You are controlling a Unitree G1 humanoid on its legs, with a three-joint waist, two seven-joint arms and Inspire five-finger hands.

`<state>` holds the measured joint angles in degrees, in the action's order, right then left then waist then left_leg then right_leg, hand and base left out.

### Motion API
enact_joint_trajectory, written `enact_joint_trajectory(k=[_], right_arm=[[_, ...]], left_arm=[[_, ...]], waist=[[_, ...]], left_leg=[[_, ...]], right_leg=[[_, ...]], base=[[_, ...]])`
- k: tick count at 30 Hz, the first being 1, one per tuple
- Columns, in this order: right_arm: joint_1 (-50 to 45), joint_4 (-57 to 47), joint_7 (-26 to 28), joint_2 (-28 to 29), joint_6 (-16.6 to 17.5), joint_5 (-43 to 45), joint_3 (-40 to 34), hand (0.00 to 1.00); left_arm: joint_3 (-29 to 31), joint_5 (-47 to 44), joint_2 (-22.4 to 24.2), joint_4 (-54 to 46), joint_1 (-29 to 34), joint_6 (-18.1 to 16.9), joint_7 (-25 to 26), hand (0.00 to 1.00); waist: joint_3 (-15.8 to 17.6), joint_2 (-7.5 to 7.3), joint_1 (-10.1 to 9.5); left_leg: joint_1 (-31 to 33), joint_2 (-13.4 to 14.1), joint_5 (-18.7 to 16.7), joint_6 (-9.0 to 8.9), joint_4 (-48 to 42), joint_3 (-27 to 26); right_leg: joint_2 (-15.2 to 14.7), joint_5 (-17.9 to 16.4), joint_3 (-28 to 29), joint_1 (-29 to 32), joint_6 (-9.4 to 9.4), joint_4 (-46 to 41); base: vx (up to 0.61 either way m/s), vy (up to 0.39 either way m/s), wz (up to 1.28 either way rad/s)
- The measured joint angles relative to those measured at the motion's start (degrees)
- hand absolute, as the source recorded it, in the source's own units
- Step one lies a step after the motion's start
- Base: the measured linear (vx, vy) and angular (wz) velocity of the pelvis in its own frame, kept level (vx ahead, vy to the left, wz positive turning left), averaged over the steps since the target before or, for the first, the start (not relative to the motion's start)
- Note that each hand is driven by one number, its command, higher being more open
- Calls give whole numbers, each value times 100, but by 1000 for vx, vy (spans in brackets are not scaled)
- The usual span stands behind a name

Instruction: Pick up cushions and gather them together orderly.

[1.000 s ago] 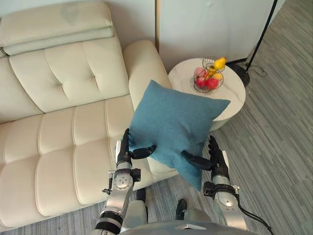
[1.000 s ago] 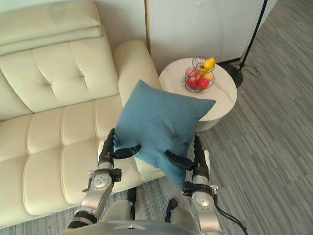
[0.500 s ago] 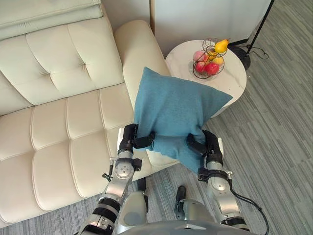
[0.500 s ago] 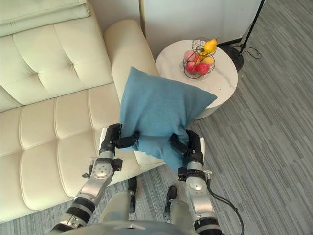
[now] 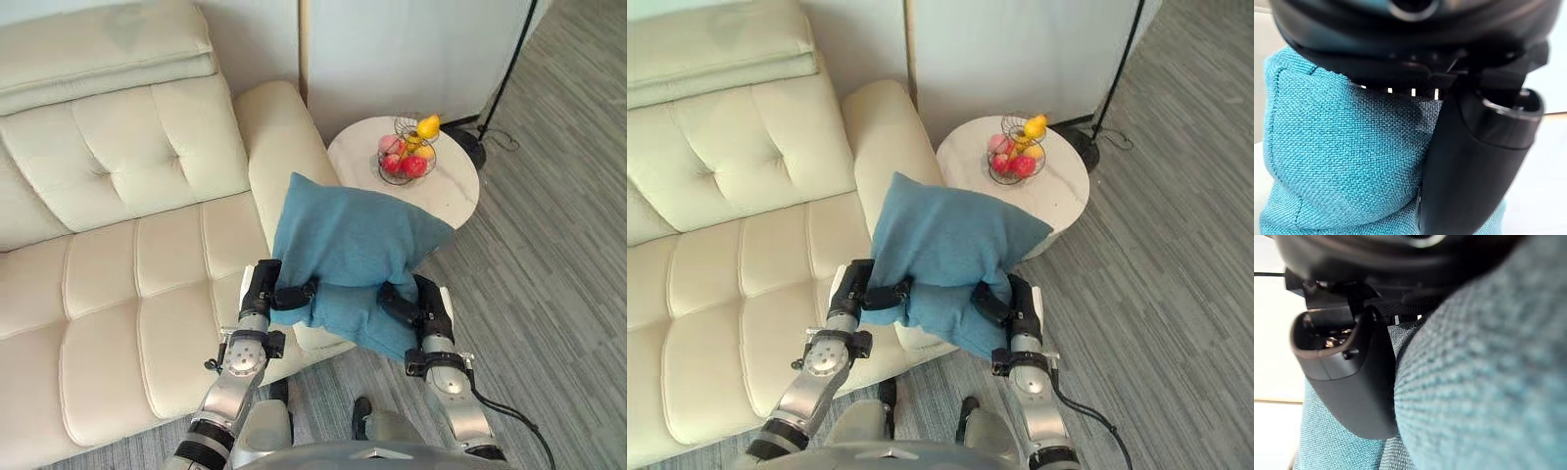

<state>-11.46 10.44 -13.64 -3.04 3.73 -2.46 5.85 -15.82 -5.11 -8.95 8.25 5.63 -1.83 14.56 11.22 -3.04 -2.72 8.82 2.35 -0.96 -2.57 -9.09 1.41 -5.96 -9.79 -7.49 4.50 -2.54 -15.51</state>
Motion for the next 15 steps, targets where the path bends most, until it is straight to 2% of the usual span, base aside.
enact_joint_trajectory(k=[5,7,8,9,10,12,13,14,15], right_arm=[[-314,-676,-127,-144,-69,-93,0,0],[-306,-864,-237,-179,-80,-96,-28,0],[-310,-943,-282,-178,-84,-102,-80,0],[-260,-977,-326,-134,-90,-102,-142,0],[-233,-992,-375,-137,-92,-102,-153,0],[-229,-934,-390,-139,-85,-102,-222,0],[-219,-854,-419,-146,-85,-102,-259,0],[-215,-758,-447,-159,-83,-100,-356,0],[-211,-650,-445,-174,-81,-98,-465,0]], left_arm=[[-19,-135,291,-449,321,2,0,0],[-29,-216,386,-555,316,3,0,0],[-64,-288,437,-603,324,3,1,0],[-94,-339,460,-629,283,3,1,0],[-111,-344,502,-658,287,2,1,0],[-207,-445,472,-628,290,2,6,0],[-295,-449,455,-591,284,-1,10,0],[-428,-451,446,-511,231,-7,12,0],[-555,-451,444,-422,184,-13,11,0]], waist=[[-109,156,-106],[-211,259,-50],[-290,330,-71],[-306,357,-68],[-304,330,-69],[-360,262,-44],[-462,293,-1],[-553,393,38],[-633,518,48]], left_leg=[[275,-53,255,-74,4,461],[454,-105,648,-79,173,444],[412,-9,545,82,457,112],[618,126,284,148,65,-355],[773,248,-36,290,-563,-715],[818,375,-186,378,-1266,-942],[780,504,-306,410,-1471,-1021],[642,711,-378,370,-1431,-1070],[423,862,-283,290,-1088,-1109]], right_leg=[[-9,-56,-503,53,66,-124],[-130,-96,-964,55,131,-147],[-182,-77,-1182,71,147,-117],[-287,-77,-1391,63,147,-164],[-436,-74,-1513,15,141,-206],[-706,-80,-1678,-51,121,-261],[-843,-61,-1794,-70,71,-259],[-941,1,-1901,-89,-35,-235],[-953,53,-1975,-114,-202,-226]], base=[[-79,-57,60],[-104,-28,102],[-79,16,106],[-95,35,92],[-38,34,87],[-21,142,59],[4,292,62],[44,376,67],[61,356,57]])
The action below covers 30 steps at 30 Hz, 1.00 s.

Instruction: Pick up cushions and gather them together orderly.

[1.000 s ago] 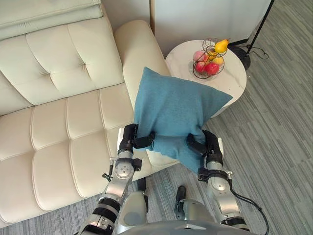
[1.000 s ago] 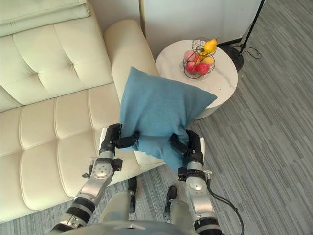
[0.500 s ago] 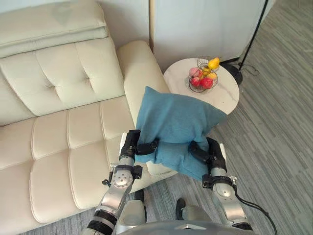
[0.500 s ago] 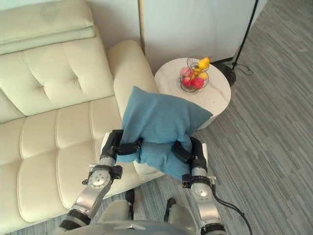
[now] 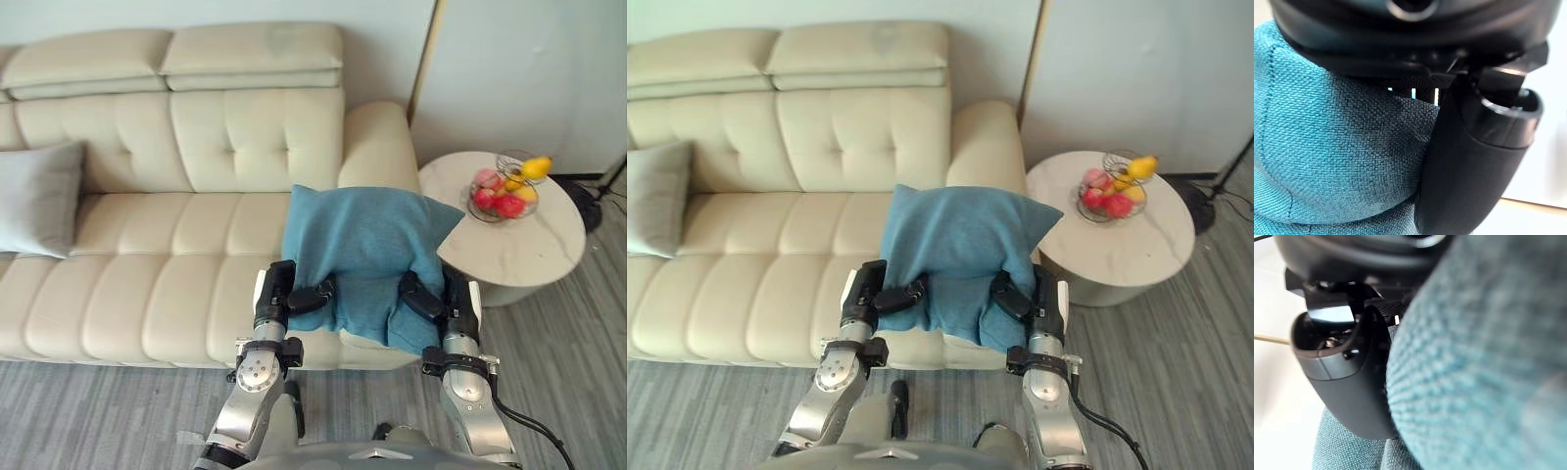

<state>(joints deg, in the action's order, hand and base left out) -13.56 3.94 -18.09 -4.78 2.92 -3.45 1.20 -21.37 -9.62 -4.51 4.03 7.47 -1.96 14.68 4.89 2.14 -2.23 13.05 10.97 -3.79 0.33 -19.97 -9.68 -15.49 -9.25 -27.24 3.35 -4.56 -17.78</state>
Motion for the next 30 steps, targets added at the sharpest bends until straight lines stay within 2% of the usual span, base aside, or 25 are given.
enact_joint_trajectory(k=[1,2,3,4,6,8,9,10,11,12,13,15,16,17,18,19,20,24,25,27,28,29,30], right_arm=[[25,100,1,-10,0,1,-65,0],[127,362,15,62,-4,3,-171,0],[185,591,38,199,-23,4,-231,0],[175,699,44,289,-38,4,-232,0],[153,824,74,354,-61,4,-230,0],[152,935,161,372,-99,2,-223,0],[153,1015,211,381,-134,1,-220,0],[155,1055,243,363,-141,0,-219,0],[151,1116,265,363,-151,0,-202,0],[151,1165,266,376,-156,-1,-178,0],[144,1195,281,423,-161,-6,-134,0],[146,1193,300,433,-161,-98,-24,0],[148,1193,301,423,-162,-99,-22,0],[149,1193,302,393,-164,-102,-30,0],[149,1193,302,392,-164,-102,-29,0],[152,1196,291,322,-170,-102,-31,0],[115,1206,289,139,-207,-97,-39,0],[-99,858,240,179,-237,-96,-38,0],[-218,630,240,178,-241,-94,-30,0],[-400,84,244,171,-241,-94,27,0],[-396,-112,239,171,-238,-95,27,0],[-386,-154,236,170,-232,-97,22,0],[-320,-203,226,170,-216,-96,0,0]], left_arm=[[-75,0,3,68,-33,-3,0,0],[-145,-1,-54,226,-127,-2,-2,0],[-178,-27,-151,406,-185,-2,3,0],[-193,-125,-251,520,-193,2,7,0],[-196,-211,-375,678,-184,17,11,0],[-196,-228,-448,681,-136,25,10,0],[-197,-226,-468,681,-92,25,3,0],[-194,-224,-481,681,-59,25,-7,0],[-184,-220,-498,679,20,23,-15,0],[-173,-221,-524,679,67,23,-18,0],[-81,-220,-539,679,121,23,-27,0],[41,-202,-542,679,125,23,-29,0],[41,-198,-541,679,118,23,-29,0],[12,-165,-532,679,121,23,-63,0],[12,-163,-532,679,121,23,-64,0],[-2,-115,-483,715,91,25,-139,0],[-71,-100,-330,746,74,42,-190,0],[-13,-99,-214,741,75,36,-223,0],[27,-99,-170,710,101,35,-222,0],[156,-100,-112,440,284,14,-230,0],[215,-102,-42,339,354,-9,-231,0],[221,-102,-19,327,357,-10,-232,0],[248,-102,47,292,344,-21,-246,0]], waist=[[-55,85,27],[-73,-6,116],[-93,-172,133],[-106,-276,135],[-87,-332,149],[-68,-339,134],[-42,-311,112],[-16,-274,111],[32,-237,119],[92,-234,129],[169,-241,180],[237,-351,271],[250,-374,283],[246,-398,319],[246,-398,319],[252,-394,413],[239,-164,454],[242,-147,433],[249,-137,373],[250,-123,238],[234,-94,197],[229,-86,182],[218,-68,151]], left_leg=[[-122,-26,-54,-361,311,59],[-214,-218,17,-619,601,116],[-224,-414,59,-563,680,168],[-228,-541,48,-541,651,229],[-234,-701,-32,-411,513,306],[-227,-863,-131,-290,397,400],[-264,-932,-222,-189,358,416],[-299,-930,-270,-151,368,416],[-427,-917,-334,-124,425,408],[-550,-884,-347,-96,497,418],[-641,-870,-348,-37,593,435],[-735,-916,-288,92,833,471],[-763,-936,-266,124,913,477],[-781,-995,-234,141,968,485],[-781,-999,-233,139,965,485],[-712,-1116,-291,41,821,599],[-661,-1017,-394,-115,620,743],[-608,-818,-577,-298,-79,667],[-466,-688,-668,-331,-701,484],[-65,-367,-769,-272,-1994,117],[29,-224,-909,-204,-2117,50],[45,-190,-943,-192,-2033,69],[15,-102,-990,-184,-1357,204]], right_leg=[[-26,28,-46,-16,-118,4],[-139,106,-118,-72,-210,113],[-238,269,-108,-184,-318,363],[-293,361,-111,-337,-399,552],[-376,511,-79,-561,-409,702],[-556,553,36,-541,-372,377],[-735,575,289,-244,-150,-336],[-776,635,446,-63,196,-726],[-802,859,731,209,669,-1276],[-757,765,996,390,730,-1577],[-453,301,1354,560,515,-1806],[275,-273,1676,807,372,-1671],[549,-339,1653,881,373,-1455],[902,-313,1538,938,387,-876],[905,-310,1537,938,390,-849],[959,-90,1526,857,595,-448],[1059,-80,1365,687,581,-277],[1226,-72,1158,107,586,150],[1299,-73,1152,-104,586,258],[1402,-91,1238,-475,619,465],[1416,-103,1311,-540,639,499],[1415,-103,1351,-546,639,497],[1378,-104,1509,-552,638,495]], base=[[56,301,63],[46,327,65],[41,299,65],[68,310,52],[68,229,46],[32,202,35],[4,175,14],[-17,225,3],[-23,210,-11],[-18,178,-12],[3,91,-2],[38,-14,9],[80,-62,11],[96,-76,8],[105,-80,27],[183,-82,42],[210,-78,44],[223,-94,25],[131,-48,-2],[202,13,-31],[221,58,-39],[168,107,-47],[153,172,-40]])
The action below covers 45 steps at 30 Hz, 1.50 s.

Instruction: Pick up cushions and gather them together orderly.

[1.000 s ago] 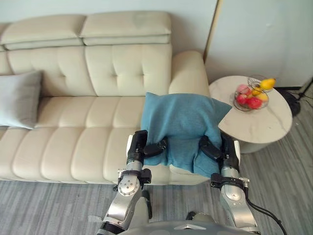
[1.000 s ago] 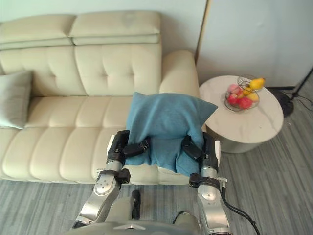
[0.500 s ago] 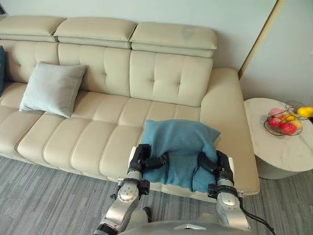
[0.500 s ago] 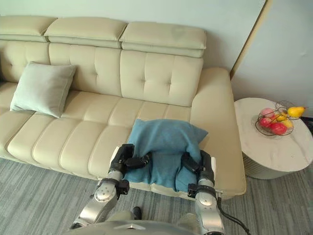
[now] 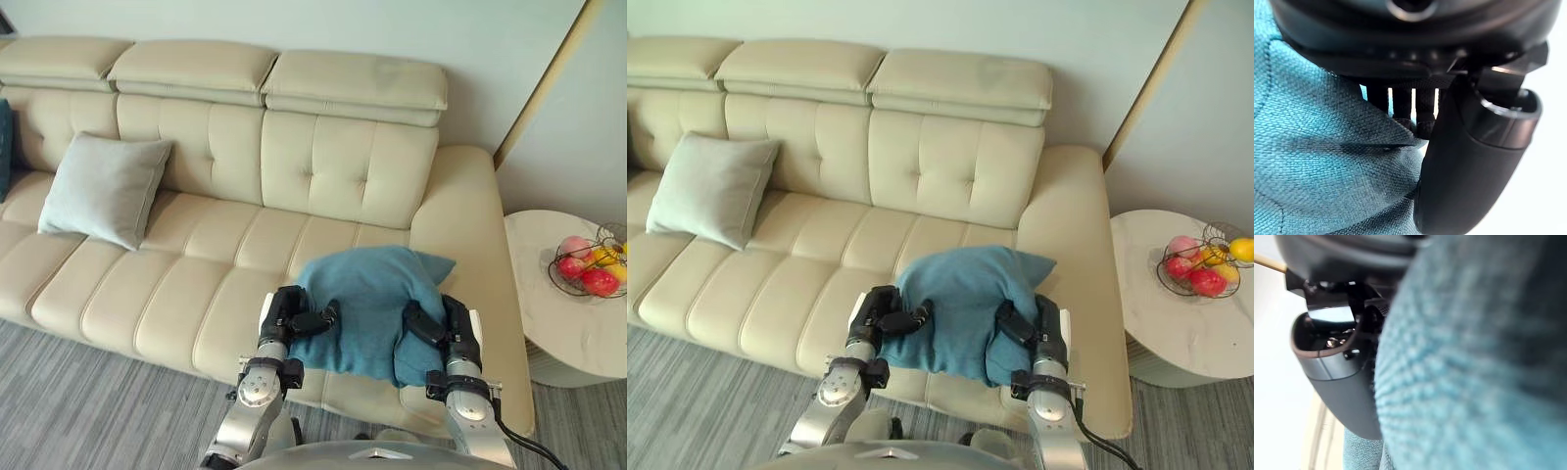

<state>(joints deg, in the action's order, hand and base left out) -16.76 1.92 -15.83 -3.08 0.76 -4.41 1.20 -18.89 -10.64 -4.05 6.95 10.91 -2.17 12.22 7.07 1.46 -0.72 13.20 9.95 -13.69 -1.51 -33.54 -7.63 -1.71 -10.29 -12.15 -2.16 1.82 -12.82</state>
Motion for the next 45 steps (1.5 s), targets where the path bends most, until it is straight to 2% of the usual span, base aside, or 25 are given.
enact_joint_trajectory(k=[1,2,3,4,5,6,9,13,14,19,21,26,27,33,37,45], right_arm=[[10,2,-19,0,0,0,-5,0],[7,2,-46,-1,0,1,-10,0],[23,63,-66,27,-1,1,-28,0],[35,144,-67,77,-1,0,-42,0],[35,183,-72,110,-1,0,-53,0],[52,435,-71,152,-3,-2,-46,0],[71,695,25,150,-8,-12,61,0],[98,824,198,259,-7,-62,525,0],[196,893,202,270,-5,-62,547,0],[542,1101,123,182,-5,-65,519,0],[864,1202,-25,140,-5,-126,522,0],[1531,1208,-454,71,-5,-473,697,0],[1610,1207,-492,73,-5,-518,731,0],[1703,1203,-500,115,-6,-587,740,0],[1648,1126,-494,127,-5,-574,540,0],[1263,1147,-382,214,-6,-552,44,0]], left_arm=[[-1,0,19,0,-9,-14,-8,0],[-2,1,36,-1,-10,-22,-13,0],[2,0,23,0,-11,-27,-12,0],[-5,2,-35,0,-22,-27,-11,0],[-11,3,-58,0,-33,-27,-11,0],[-17,3,-135,0,-34,-27,-10,0],[-94,4,-141,-3,-47,-48,-14,0],[-611,13,-121,-75,-90,-109,-141,0],[-787,16,-85,-93,-120,-115,-183,0],[-883,29,-89,-144,-258,-136,-138,0],[-879,130,-133,-226,-508,-141,21,0],[-869,248,-125,-275,-1268,-183,424,0],[-854,249,-124,-279,-1368,-231,493,100],[-566,451,-64,-367,-1507,-332,678,100],[-77,694,-57,-370,-1482,-331,779,100],[1034,1121,9,-7,-1155,-255,932,100]], waist=[[-20,32,-9],[-39,62,-9],[-75,52,-26],[-95,-59,5],[-95,-101,24],[-117,-192,55],[-130,-178,55],[-146,-172,73],[-162,-175,78],[-180,-200,85],[-175,-199,73],[-153,-203,62],[-152,-203,60],[-123,-207,-2],[7,-204,-28],[42,-202,-29]], left_leg=[[-51,-3,58,-5,467,132],[-111,-13,294,18,915,253],[-268,-65,649,-362,1322,463],[-336,-201,683,-336,1439,439],[-378,-263,707,-303,1506,429],[-545,-470,762,-220,1742,362],[-706,-599,788,-178,1908,316],[-944,-614,965,-184,2338,199],[-1008,-622,1116,-197,2611,171],[-1005,-584,1573,-231,3297,135],[-843,-538,1815,-242,3602,145],[-371,-522,2071,-194,3756,186],[-324,-529,2084,-188,3756,194],[-203,-533,2138,-153,3771,259],[-216,-533,2148,-158,3774,261],[-411,-530,2180,-181,3846,234]], right_leg=[[-20,-1,42,-1,-3,-4],[-16,-8,86,-1,-18,-6],[-61,-106,217,-20,-210,5],[-149,-127,279,-32,-259,47],[-207,-118,298,-55,-273,98],[-381,-18,369,-227,-415,394],[-487,51,474,-365,-483,561],[-488,122,626,-379,-472,650],[-468,161,672,-281,-415,649],[-387,239,753,63,-397,653],[-317,336,749,356,-389,661],[-257,595,728,807,-442,806],[-264,615,721,833,-462,825],[-287,628,648,925,-479,835],[-281,628,646,914,-479,835],[-261,627,645,706,-478,938]], base=[[152,205,-39],[147,242,-31],[148,226,-20],[140,218,-11],[124,234,9],[95,217,6],[49,119,-2],[-5,9,-17],[-55,-17,-17],[-49,-23,-7],[-79,-24,2],[-67,3,5],[-49,27,6],[-29,4,7],[-8,-1,0],[0,0,0]])
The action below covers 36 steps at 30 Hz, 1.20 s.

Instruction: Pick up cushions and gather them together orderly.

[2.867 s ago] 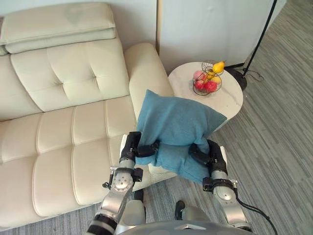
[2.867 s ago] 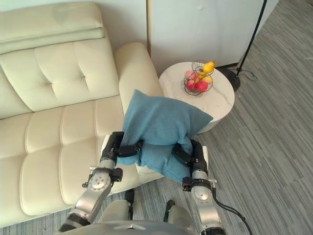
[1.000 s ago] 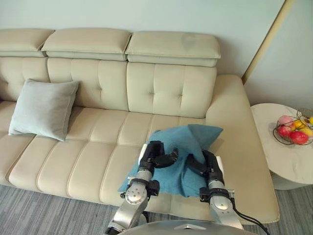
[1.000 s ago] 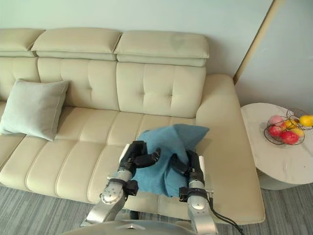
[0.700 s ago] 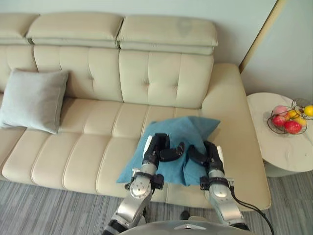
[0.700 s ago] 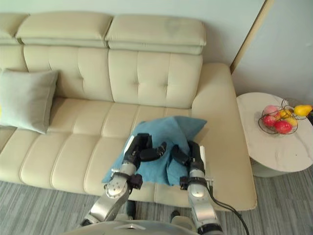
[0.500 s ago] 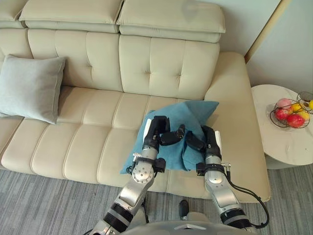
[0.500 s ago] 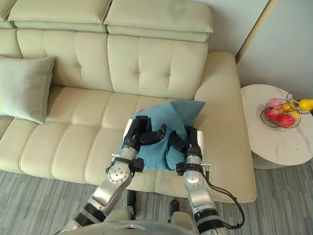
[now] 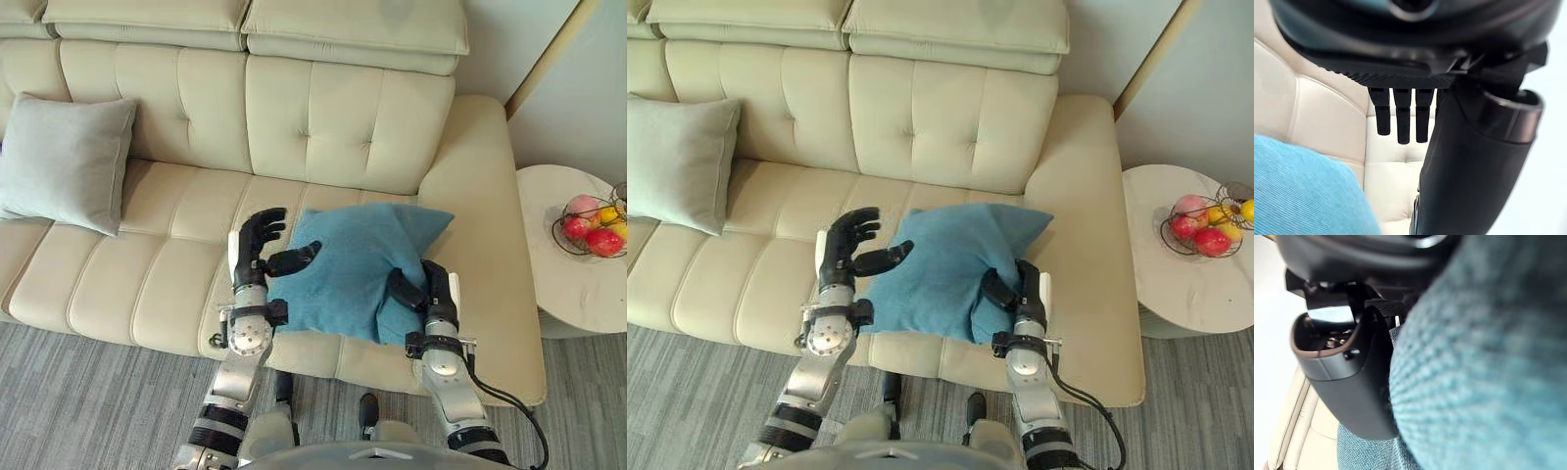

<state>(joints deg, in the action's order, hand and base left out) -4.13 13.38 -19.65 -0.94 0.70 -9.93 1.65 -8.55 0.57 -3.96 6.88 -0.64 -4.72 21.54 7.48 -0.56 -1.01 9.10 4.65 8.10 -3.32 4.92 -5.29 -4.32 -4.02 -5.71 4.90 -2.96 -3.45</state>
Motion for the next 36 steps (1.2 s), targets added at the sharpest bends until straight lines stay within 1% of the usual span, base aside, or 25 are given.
enact_joint_trajectory(k=[4,8,11,15,19,20,25,27,30,32,36], right_arm=[[-59,30,113,79,1,1,-39,0],[-55,259,123,130,3,6,-57,0],[-57,443,153,198,8,57,-56,0],[-46,547,160,213,60,98,-56,0],[92,669,162,207,68,99,-69,0],[132,672,162,207,74,101,-74,0],[349,669,159,131,86,106,-128,0],[394,649,155,110,114,127,-171,0],[460,613,118,76,130,266,-172,0],[489,597,68,57,156,341,-171,0],[473,373,52,68,179,344,-161,0]], left_arm=[[266,-6,76,535,113,155,7,100],[366,0,134,1031,195,190,7,100],[532,7,132,1499,187,282,-9,100],[530,21,89,1924,143,285,-111,100],[408,251,11,2282,-66,284,-248,100],[338,294,-25,2327,-150,284,-284,0],[-76,695,-176,2435,-597,279,-362,0],[-233,696,-199,2436,-755,276,-408,0],[-261,695,-217,2435,-887,275,-397,0],[-271,689,-324,2433,-983,273,-379,0],[-464,660,-388,2382,-1189,249,-330,0]], waist=[[2,-2,-14],[6,-9,-16],[58,-29,-14],[187,-35,-14],[366,-52,-12],[438,-55,-12],[619,-95,-10],[669,-94,-11],[705,-94,-11],[738,-95,-14],[815,-98,-24]], left_leg=[[-3,17,-1,-1,2,-20],[-1,6,-1,-1,7,-23],[20,4,-1,-1,10,-19],[94,-5,3,-4,15,-18],[195,-4,30,-12,11,-23],[224,-3,36,-12,11,-26],[453,13,95,-21,5,-77],[509,12,115,-8,5,-79],[612,20,151,-8,5,-79],[668,30,175,-2,5,-77],[712,33,190,8,6,-73]], right_leg=[[12,1,3,-3,1,12],[14,27,0,-3,-15,35],[14,62,0,7,-33,80],[11,112,0,47,-59,147],[16,162,4,133,-72,197],[19,173,9,164,-74,205],[22,260,98,421,-66,212],[18,281,101,476,-61,210],[17,304,110,606,-57,171],[15,304,115,686,-57,111],[12,303,119,753,-57,61]], base=[[0,0,0],[0,0,0],[-6,4,-1],[0,0,0],[0,0,0],[0,0,0],[-7,-3,-5],[-8,-2,-3],[0,0,0],[-40,2,-1],[-8,1,0]])
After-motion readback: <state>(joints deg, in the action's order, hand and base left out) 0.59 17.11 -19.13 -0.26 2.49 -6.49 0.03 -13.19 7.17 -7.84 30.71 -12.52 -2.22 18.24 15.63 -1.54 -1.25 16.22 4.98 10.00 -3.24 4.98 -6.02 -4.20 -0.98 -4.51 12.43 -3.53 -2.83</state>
